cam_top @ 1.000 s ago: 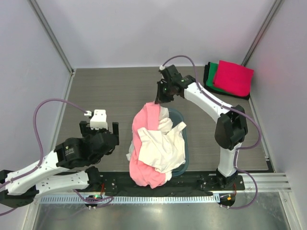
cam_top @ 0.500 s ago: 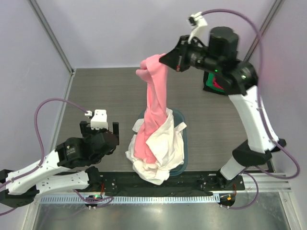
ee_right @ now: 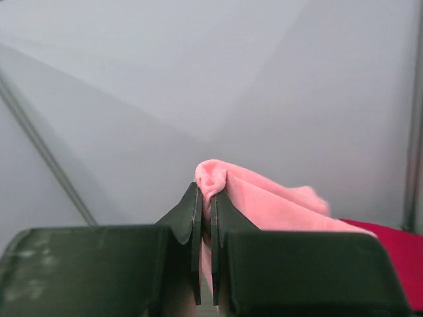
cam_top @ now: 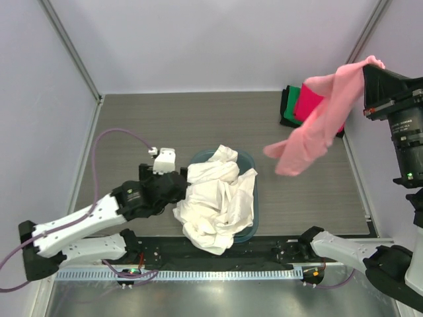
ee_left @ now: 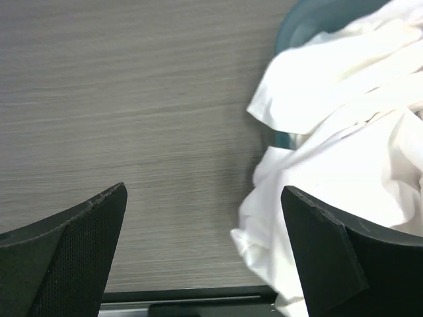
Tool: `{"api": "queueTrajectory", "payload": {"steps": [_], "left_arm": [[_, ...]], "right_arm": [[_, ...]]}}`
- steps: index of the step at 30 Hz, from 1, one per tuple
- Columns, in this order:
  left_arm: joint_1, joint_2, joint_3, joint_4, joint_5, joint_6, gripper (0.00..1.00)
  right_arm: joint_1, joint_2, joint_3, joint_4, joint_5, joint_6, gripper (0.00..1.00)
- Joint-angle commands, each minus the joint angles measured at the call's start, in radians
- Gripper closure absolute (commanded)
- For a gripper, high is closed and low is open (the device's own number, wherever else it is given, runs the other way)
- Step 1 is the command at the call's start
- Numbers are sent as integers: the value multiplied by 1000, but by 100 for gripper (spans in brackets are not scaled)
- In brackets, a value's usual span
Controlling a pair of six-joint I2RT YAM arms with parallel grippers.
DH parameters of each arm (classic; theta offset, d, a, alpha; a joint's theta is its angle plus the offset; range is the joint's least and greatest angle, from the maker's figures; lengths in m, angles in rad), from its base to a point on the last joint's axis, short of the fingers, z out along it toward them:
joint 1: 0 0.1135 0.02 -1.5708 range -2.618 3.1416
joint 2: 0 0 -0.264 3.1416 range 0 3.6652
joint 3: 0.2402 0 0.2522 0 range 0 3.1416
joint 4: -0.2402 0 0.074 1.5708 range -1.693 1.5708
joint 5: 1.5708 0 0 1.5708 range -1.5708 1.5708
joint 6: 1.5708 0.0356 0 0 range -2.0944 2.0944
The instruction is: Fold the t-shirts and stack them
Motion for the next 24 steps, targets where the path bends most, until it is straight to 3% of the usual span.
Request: {"api": "queueTrajectory", "payload": {"steps": [1, 4, 9, 12, 13, 14, 15, 16, 17, 21, 22, 24], "left_arm": [[93, 138, -14, 202, 204, 31, 0], [193, 316, -11, 274, 353, 56, 0], [265, 592, 21, 328, 434, 45, 3], [275, 649, 24, 342, 457, 30, 24], [279, 668, 24, 355, 470, 30, 42], [287, 674, 27, 360, 477, 36, 52], [308, 680, 33, 360, 479, 37, 83], [328, 694, 41, 340, 474, 36, 95], [353, 700, 51, 324, 471, 34, 100], [556, 714, 81, 273, 479, 33, 100], [672, 715, 96, 251, 485, 17, 100], [791, 723, 102, 262, 589, -21, 100]], "right_arm": [[-3, 16, -95, -33, 216, -71, 99], [-3, -62, -228, -46, 202, -25, 99], [-4, -150, -428, -66, 116, 94, 99], [-3, -181, -480, -92, 92, 134, 99], [-3, -196, -505, -96, 86, 138, 99], [-3, -204, -520, -96, 86, 141, 99], [-3, -210, -534, -96, 84, 150, 99], [-3, -217, -558, -101, 84, 156, 99], [-3, -222, -568, -102, 75, 164, 99], [-4, -234, -609, -106, 53, 184, 99], [-3, -236, -617, -106, 52, 196, 99], [-3, -245, -641, -107, 47, 210, 99]]}}
